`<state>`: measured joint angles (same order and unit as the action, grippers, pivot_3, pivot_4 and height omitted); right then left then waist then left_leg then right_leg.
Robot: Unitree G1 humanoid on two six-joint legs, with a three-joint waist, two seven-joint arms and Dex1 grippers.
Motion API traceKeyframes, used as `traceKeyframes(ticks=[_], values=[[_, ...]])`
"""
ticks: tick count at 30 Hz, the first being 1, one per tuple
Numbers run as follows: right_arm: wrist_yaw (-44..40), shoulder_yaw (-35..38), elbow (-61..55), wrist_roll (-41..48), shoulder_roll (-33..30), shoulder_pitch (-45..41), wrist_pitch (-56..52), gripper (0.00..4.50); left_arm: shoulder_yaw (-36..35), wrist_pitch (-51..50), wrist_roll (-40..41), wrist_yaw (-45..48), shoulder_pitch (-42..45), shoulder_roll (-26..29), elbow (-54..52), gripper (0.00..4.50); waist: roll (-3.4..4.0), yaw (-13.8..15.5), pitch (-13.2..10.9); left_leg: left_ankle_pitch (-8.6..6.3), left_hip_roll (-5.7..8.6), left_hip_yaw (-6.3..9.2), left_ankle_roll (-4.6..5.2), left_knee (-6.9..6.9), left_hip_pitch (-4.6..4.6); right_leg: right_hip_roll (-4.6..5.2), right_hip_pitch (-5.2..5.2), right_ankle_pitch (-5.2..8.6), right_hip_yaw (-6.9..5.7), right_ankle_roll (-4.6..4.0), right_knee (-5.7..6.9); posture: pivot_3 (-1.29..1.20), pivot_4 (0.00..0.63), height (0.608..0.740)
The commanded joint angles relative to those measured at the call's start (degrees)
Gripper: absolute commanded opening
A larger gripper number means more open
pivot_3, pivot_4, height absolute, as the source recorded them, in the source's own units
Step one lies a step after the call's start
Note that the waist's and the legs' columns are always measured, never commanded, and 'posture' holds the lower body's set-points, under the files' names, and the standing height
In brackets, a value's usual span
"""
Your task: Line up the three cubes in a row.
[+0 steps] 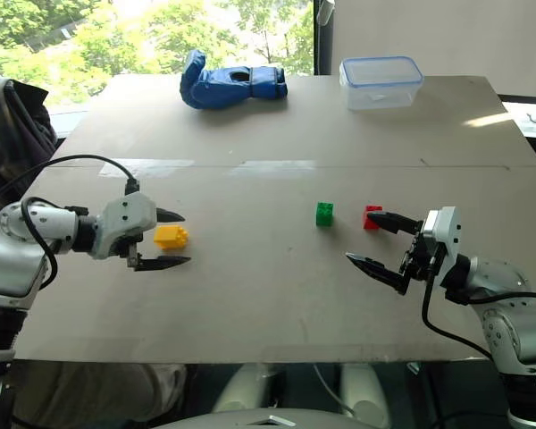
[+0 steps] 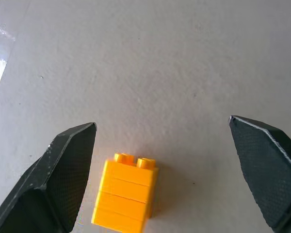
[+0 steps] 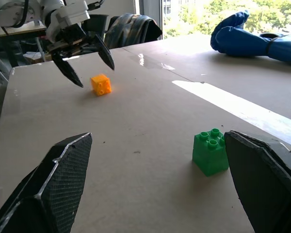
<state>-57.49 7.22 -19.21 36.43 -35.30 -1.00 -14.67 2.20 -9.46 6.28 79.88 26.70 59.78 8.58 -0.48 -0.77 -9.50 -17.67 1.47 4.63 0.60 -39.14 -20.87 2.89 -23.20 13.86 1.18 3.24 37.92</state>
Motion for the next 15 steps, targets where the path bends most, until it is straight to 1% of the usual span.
traceKeyframes(ticks=[1,7,10,15], values=[[0.3,0.2,-2.4,0.4,0.4,0.7,0.3,4.5,4.6,2.3,-3.3,5.0,6.3,1.3,5.6,4.47,0.0,-0.2,0.0,0.0,0.0,-0.03,0.0,0.04,-0.01,0.0,-0.03,0.0,0.03,0.0,-0.01,0.0,0.15,0.74],[1.2,-0.3,-4.2,0.7,1.2,2.6,0.0,4.5,14.5,6.9,-12.6,12.0,18.2,1.4,16.8,4.47,-0.05,-0.3,0.0,-0.01,0.02,-0.14,0.02,0.03,-0.02,-0.09,-0.09,0.0,0.11,0.01,0.04,0.0,0.15,0.74],[1.0,-0.6,-4.9,0.6,1.0,3.7,-0.2,4.5,18.5,9.7,-16.8,12.6,23.6,0.1,21.7,4.47,-0.07,-0.2,0.0,-0.01,0.02,-0.12,0.02,-0.01,-0.04,-0.11,-0.08,0.0,0.08,0.01,0.05,0.0,0.15,0.74],[1.4,-0.8,-5.2,0.2,1.2,4.3,0.3,4.5,24.0,13.0,-20.0,12.6,28.7,-2.0,26.9,4.47,-0.08,-0.2,-0.1,-0.03,0.03,-0.11,0.05,-0.02,-0.07,-0.1,-0.08,0.0,0.1,0.02,0.04,0.0,0.15,0.74]])
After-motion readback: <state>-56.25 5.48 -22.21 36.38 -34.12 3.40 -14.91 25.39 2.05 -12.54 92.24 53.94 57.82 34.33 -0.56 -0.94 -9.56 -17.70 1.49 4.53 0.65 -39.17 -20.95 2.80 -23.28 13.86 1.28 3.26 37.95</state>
